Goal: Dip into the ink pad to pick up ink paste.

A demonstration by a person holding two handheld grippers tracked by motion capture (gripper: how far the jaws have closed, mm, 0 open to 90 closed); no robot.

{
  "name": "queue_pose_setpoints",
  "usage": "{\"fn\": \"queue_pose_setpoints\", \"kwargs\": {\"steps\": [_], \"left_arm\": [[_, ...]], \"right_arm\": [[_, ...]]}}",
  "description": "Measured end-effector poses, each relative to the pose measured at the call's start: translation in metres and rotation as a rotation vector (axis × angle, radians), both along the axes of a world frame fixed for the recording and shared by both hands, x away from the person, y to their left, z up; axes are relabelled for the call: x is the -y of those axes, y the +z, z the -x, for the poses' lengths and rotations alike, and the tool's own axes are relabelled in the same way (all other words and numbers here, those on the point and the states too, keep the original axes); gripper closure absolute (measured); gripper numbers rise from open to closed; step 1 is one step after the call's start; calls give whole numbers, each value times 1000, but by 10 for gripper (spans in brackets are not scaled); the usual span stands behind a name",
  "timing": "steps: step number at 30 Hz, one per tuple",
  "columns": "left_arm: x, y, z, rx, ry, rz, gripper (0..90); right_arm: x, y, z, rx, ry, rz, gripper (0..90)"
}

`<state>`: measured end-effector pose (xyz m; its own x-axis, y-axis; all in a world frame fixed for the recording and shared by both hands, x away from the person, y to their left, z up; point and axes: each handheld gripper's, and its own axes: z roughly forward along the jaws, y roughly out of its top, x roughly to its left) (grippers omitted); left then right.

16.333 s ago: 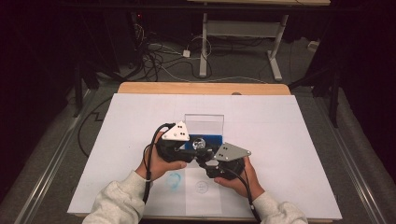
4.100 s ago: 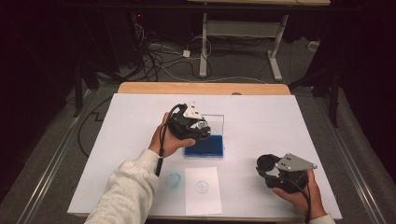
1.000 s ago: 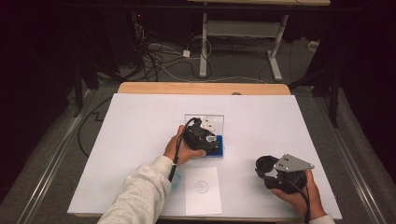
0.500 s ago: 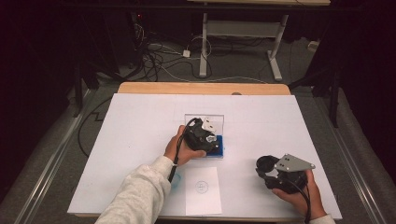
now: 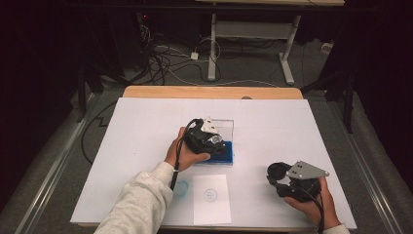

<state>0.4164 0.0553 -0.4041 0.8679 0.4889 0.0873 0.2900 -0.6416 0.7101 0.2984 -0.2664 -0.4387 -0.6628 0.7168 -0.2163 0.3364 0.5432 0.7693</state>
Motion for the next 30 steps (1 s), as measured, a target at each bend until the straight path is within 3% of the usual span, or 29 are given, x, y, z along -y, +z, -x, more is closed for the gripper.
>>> {"fn": "queue_pose_setpoints", "kwargs": {"steps": [7,14,17,30], "left_arm": [[-19,15,11,41,0,45,545],[-35,20,28,78,-5,90,545],[-39,19,35,94,-14,74,545],[-51,25,51,117,-40,84,545]], "right_arm": [[0,1,0,8,2,-4,384],[0,4,2,19,8,-15,384],[-1,3,2,18,9,-14,384],[1,5,3,24,8,-18,384]]}}
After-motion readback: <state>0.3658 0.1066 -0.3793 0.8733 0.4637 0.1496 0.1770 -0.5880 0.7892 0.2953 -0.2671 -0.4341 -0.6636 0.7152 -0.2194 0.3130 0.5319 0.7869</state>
